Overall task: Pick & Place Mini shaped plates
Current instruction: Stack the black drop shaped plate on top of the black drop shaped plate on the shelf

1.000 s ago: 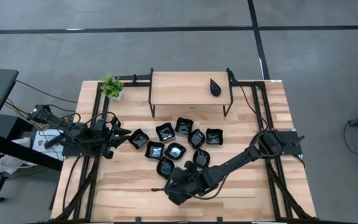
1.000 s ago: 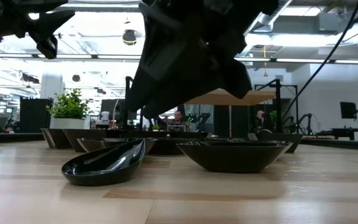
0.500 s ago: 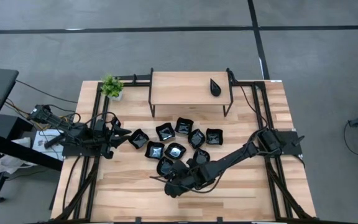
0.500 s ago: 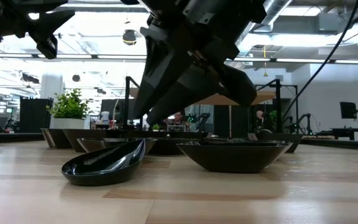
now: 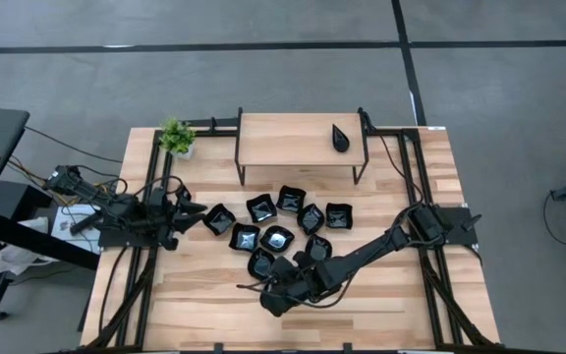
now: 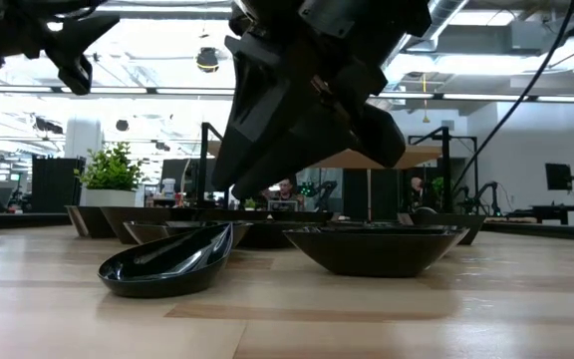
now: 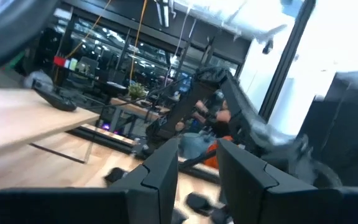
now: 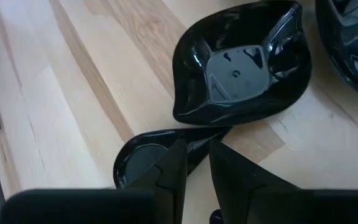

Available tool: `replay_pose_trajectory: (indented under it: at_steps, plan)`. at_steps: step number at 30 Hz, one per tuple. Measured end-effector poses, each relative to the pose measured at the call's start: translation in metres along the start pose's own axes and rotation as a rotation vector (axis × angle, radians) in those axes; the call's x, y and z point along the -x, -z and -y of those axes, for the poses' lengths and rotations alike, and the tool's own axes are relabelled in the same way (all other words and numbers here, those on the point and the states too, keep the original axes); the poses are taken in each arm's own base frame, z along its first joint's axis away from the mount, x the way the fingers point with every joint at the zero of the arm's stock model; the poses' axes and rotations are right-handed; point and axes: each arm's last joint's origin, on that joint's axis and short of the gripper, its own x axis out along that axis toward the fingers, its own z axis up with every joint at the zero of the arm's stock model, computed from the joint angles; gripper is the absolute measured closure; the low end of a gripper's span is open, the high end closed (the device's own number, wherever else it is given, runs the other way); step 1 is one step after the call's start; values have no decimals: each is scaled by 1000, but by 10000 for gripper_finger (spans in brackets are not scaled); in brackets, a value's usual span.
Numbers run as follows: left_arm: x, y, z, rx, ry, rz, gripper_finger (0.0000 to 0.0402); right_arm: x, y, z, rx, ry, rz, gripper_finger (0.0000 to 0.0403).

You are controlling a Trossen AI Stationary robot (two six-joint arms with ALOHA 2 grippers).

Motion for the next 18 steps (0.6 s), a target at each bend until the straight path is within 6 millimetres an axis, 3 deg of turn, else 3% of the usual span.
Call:
replay_pose_trajectory:
  at_steps: [6,11,18]
  plan:
    - [0,-2,0,82,1,15,289,0,-1,0,-2,3,4,337]
    - [0,0,1,-60,22,-2,289,0,-1,1,-3,3,4,337]
    - [1,17,5,-208,267,-191,289,-1,-1,1,-5,2,5,337]
